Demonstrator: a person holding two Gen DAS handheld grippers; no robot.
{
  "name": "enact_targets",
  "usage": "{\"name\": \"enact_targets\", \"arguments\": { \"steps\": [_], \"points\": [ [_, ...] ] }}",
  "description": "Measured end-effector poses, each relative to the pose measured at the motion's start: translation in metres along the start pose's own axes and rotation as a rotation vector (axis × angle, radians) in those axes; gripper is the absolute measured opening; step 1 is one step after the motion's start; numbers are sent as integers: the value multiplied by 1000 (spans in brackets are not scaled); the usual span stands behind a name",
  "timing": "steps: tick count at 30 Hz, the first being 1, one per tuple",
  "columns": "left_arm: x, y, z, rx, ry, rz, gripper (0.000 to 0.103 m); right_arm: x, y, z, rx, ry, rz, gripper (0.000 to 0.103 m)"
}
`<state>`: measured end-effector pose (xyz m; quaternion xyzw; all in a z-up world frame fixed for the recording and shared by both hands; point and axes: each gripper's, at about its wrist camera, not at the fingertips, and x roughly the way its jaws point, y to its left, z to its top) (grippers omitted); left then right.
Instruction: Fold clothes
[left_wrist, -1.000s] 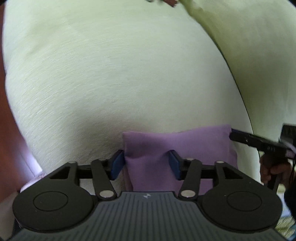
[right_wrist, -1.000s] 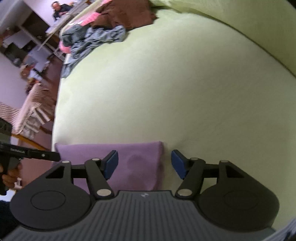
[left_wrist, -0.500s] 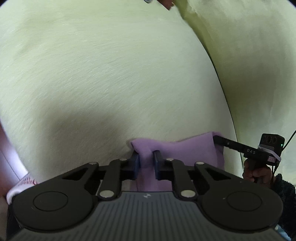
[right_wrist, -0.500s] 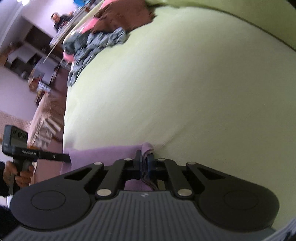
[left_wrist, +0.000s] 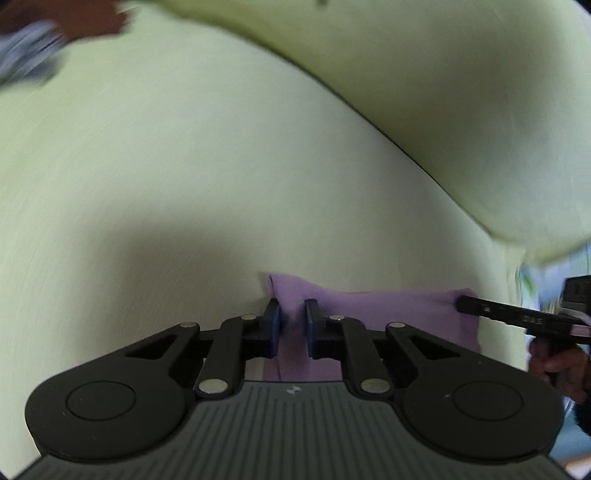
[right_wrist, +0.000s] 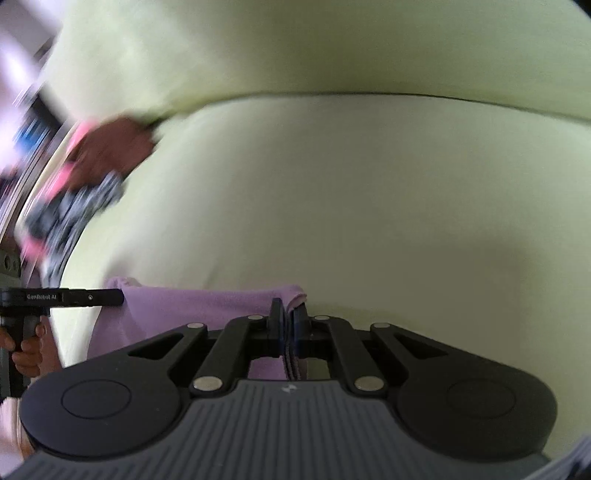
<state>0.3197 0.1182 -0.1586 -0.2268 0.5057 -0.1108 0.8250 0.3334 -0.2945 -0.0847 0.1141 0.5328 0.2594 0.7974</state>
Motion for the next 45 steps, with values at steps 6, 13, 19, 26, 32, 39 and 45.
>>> {"name": "enact_targets", "arguments": {
  "steps": [6, 13, 19, 26, 32, 39, 45],
  "points": [
    [-33, -2, -3, 82, 33, 32, 18, -18, -13, -41, 232, -102, -133, 12],
    [-61, -29, 2, 144, -15, 91, 15, -65, 20, -44, 185, -264, -315, 15],
    [10, -105, -11, 382, 89, 84, 15, -10, 77, -32, 32, -189, -196, 7],
    [33, -129, -16, 368, 48, 323, 17, 18, 58, -33, 20, -175, -413, 0],
    [19, -129, -10, 309, 12, 432, 16, -24, 38, -38, 59, -224, -473, 2],
    [0, -150, -24, 269, -10, 453, 16, -41, 70, -56, -39, -218, -313, 4],
    [-5, -155, -69, 293, 12, 313, 18, -21, 85, -89, -127, -115, -238, 4]
  ]
}}
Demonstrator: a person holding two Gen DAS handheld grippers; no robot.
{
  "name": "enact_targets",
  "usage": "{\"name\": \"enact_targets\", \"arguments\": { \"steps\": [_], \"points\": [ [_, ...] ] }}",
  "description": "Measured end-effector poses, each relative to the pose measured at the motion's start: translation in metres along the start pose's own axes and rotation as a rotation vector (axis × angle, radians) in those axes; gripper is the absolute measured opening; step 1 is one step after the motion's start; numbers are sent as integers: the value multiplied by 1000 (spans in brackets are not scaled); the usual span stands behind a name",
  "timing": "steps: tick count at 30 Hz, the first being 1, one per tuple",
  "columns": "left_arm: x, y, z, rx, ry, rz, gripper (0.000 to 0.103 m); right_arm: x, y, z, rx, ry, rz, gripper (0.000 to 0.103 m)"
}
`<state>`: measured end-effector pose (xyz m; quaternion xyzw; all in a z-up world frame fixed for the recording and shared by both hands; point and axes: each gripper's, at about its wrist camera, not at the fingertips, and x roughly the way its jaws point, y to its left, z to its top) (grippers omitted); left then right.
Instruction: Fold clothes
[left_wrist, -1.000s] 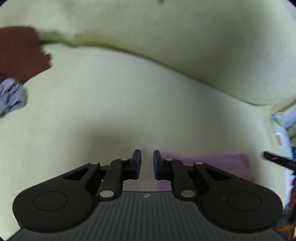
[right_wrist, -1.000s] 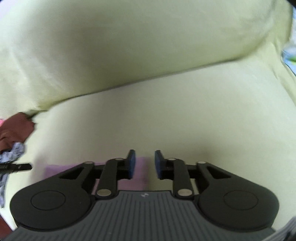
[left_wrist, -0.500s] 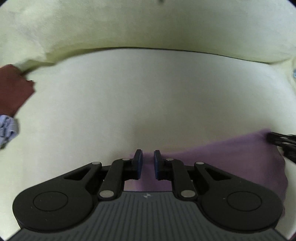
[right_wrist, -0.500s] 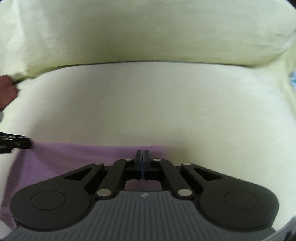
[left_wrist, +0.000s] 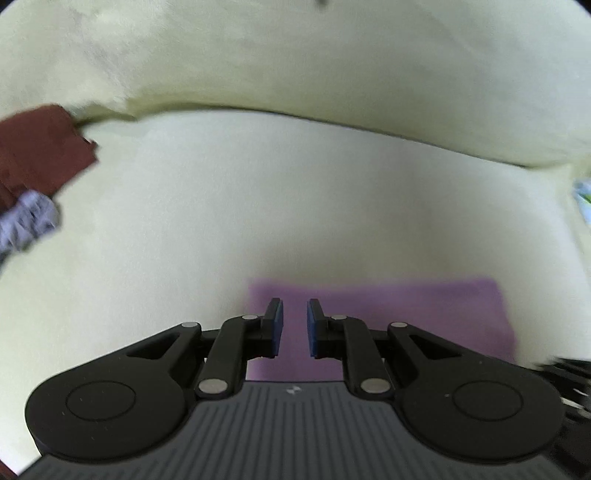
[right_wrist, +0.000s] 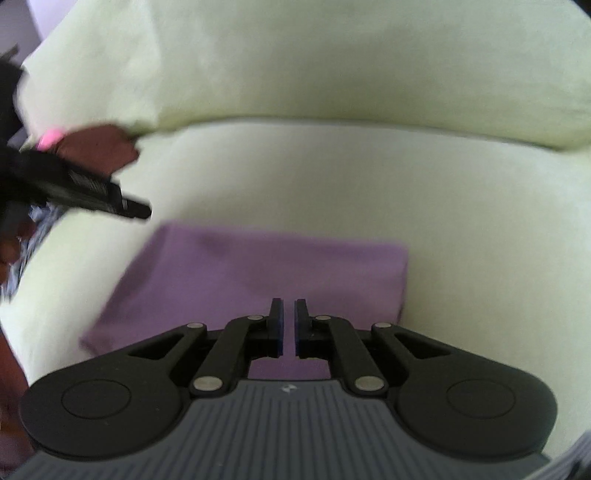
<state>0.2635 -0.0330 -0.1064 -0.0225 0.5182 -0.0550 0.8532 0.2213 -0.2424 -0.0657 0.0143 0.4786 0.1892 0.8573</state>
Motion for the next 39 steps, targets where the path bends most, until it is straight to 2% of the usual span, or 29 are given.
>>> {"name": "enact_targets", "arguments": {
  "steps": [2, 5, 6, 7, 9, 11, 13, 15, 16, 18, 20, 22, 23, 24, 26, 28, 31, 32, 34, 36, 39],
  "points": [
    [13, -2, -40, 76, 56, 54, 18, -1, -5, -21, -16, 37, -43, 2],
    [0, 6, -74, 144, -6, 78, 22, -17, -16, -44, -4, 25, -64, 1],
    [-7, 6, -81, 176, 0, 127, 21, -20, -18, -49, 0, 24, -71, 1],
    [-13, 7, -83, 187, -3, 148, 21, -24, -15, -50, -6, 19, -77, 7],
    [-39, 7, -90, 207, -67, 132, 22, -39, -8, -50, -29, -24, -62, 9],
    [-45, 6, -91, 203, -64, 73, 22, -46, 9, -45, -77, -76, 23, 9],
    [-46, 2, -94, 234, -82, 46, 22, -43, 24, -45, -126, -85, 87, 9],
    [-41, -4, -96, 332, -107, 19, 22, -33, 37, -50, -120, -78, 158, 9],
    [-40, -3, -97, 359, -117, 0, 22, -28, 36, -50, -48, -69, 196, 9],
    [-39, 3, -101, 418, -141, -30, 22, -18, 24, -57, 184, -70, 337, 9],
    [-53, 8, -112, 452, -172, -14, 22, -13, 24, -67, 234, -101, 365, 9],
    [-58, 8, -115, 479, -206, -2, 22, -11, 35, -72, 160, -166, 317, 11],
    [-66, 9, -120, 482, -238, -34, 23, -14, 45, -76, 67, -211, 273, 11],
    [-69, 9, -122, 476, -234, -43, 30, -17, 52, -79, -11, -238, 240, 11],
    [-74, 7, -125, 461, -215, -55, 30, -24, 71, -83, -199, -277, 123, 11],
    [-79, 6, -128, 462, -202, -77, 30, -33, 79, -82, -318, -266, 64, 11],
    [-83, 1, -133, 550, -225, -141, 33, -35, 94, -83, -536, -232, 30, 10],
    [-80, -2, -135, 586, -225, -140, 33, -33, 97, -83, -569, -227, 7, 10],
    [-73, -10, -136, 659, -230, -87, 32, -31, 97, -85, -627, -223, -38, 10],
    [-67, -14, -138, 725, -237, -59, 33, -26, 99, -84, -659, -219, -37, 10],
    [-56, -19, -138, 753, -222, -29, 32, -14, 99, -86, -695, -199, -54, 10]
  ]
}}
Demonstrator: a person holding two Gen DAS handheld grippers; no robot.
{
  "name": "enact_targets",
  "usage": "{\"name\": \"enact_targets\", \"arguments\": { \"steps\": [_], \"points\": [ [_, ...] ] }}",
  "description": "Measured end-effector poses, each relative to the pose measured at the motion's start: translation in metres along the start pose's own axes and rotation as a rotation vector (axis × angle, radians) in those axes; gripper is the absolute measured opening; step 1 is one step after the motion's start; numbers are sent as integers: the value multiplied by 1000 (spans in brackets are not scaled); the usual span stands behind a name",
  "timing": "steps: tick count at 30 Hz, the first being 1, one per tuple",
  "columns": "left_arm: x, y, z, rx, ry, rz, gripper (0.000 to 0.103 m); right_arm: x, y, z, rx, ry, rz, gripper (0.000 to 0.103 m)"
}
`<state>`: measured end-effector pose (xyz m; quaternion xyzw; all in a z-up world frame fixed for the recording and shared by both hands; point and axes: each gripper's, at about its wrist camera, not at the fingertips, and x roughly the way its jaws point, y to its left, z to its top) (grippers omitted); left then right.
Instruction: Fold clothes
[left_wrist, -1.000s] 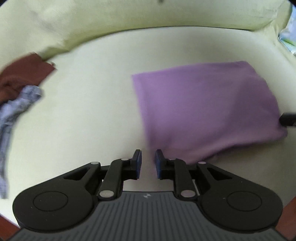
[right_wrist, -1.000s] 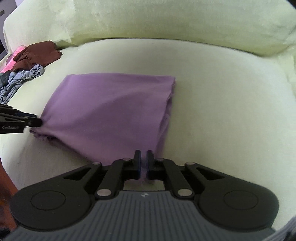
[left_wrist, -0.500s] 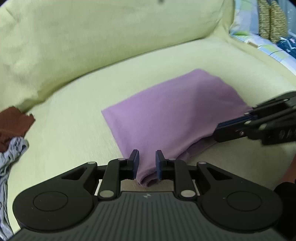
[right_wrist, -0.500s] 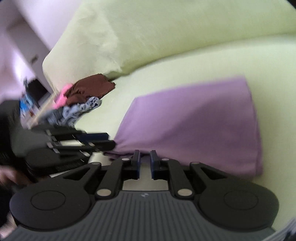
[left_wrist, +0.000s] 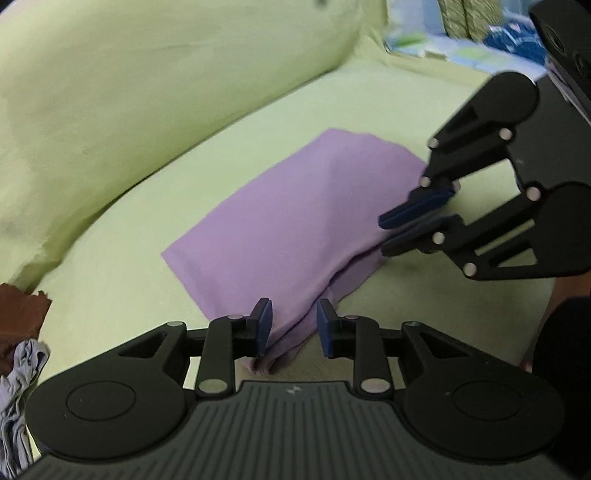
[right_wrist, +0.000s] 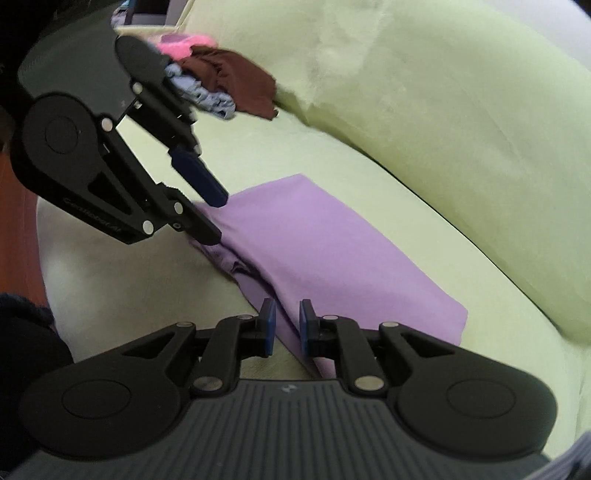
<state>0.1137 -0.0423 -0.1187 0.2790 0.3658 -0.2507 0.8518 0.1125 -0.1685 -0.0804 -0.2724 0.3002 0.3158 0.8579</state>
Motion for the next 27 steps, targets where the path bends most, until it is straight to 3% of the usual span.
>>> {"name": "enact_targets", "arguments": {
  "steps": [2, 4, 6, 8, 12, 19, 22, 25, 27],
  "points": [
    [5, -3, -1, 24, 11, 29, 33, -2, 1, -6, -15, 0, -6, 10],
    [9, -6, -3, 30, 20, 42, 32, 3, 1, -7, -24, 0, -6, 1],
    [9, -7, -5, 23, 15, 42, 17, 8, 1, -8, -28, -4, 0, 0],
    [3, -11, -7, 29, -4, 45, 10, 3, 2, -10, -35, -39, -6, 0],
    [-4, -18, -17, 41, -11, 38, 9, -10, 3, -14, -31, -72, -10, 0],
    [-9, -29, -30, 33, 2, 69, 7, 3, 18, -31, -46, -29, 16, 0],
    [-18, -29, -31, 28, -12, 77, 7, -4, 15, -25, 14, -55, 20, 0],
    [-27, -27, -32, -2, -27, 79, 8, -12, 15, -11, 8, -115, -2, 10],
    [-30, -26, -32, -13, -30, 76, 8, -9, 20, -1, -54, -126, -21, 11]
  ]
}}
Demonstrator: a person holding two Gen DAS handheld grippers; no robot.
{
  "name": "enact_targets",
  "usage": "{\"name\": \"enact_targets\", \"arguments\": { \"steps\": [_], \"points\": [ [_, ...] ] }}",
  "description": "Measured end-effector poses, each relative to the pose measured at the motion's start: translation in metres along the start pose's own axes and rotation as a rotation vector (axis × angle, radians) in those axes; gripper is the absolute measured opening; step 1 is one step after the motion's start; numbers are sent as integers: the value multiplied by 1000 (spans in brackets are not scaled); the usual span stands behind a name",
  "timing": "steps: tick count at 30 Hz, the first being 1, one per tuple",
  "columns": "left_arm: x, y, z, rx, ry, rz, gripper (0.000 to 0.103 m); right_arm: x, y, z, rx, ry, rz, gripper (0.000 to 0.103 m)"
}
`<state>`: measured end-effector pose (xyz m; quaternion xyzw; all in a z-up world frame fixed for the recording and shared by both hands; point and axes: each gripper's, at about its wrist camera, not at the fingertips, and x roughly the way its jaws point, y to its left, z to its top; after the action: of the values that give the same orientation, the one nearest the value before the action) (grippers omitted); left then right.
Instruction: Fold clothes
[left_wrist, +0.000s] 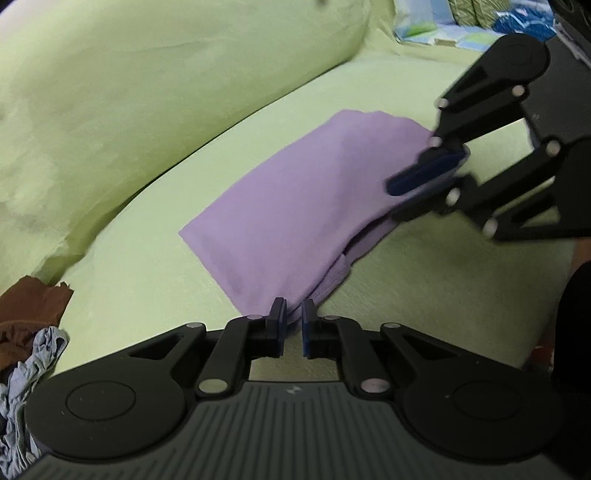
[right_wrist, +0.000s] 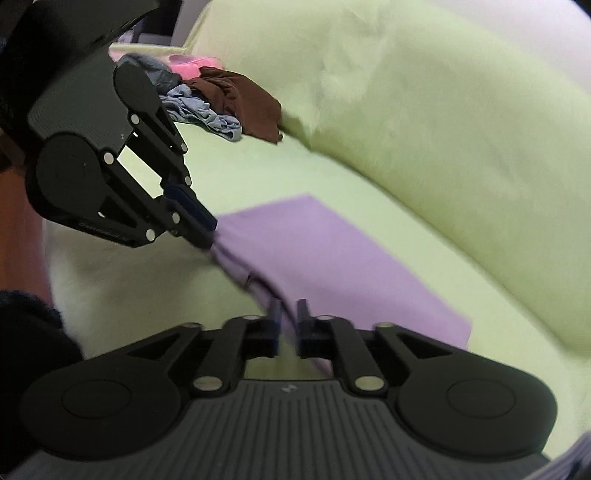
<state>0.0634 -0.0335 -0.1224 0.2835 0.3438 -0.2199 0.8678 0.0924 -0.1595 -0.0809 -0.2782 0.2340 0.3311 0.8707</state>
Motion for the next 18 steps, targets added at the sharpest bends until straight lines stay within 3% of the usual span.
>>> {"name": "enact_targets", "arguments": {
  "steps": [5, 7, 8, 12, 18],
  "points": [
    [5, 1, 6, -5, 6, -8, 11, 26, 8, 5, -93, 32, 7, 10],
    [8, 3, 7, -18, 11, -13, 11, 32, 9, 4, -112, 44, 13, 0],
    [9, 4, 8, -20, 11, -11, 11, 33, 9, 4, -120, 43, 20, 0],
    [7, 8, 7, -36, 2, -7, 12, 19, 2, 4, -115, -11, 41, 0],
    [14, 18, 14, -70, 0, -19, 12, 15, 14, -14, -154, 28, 93, 0]
  ]
}}
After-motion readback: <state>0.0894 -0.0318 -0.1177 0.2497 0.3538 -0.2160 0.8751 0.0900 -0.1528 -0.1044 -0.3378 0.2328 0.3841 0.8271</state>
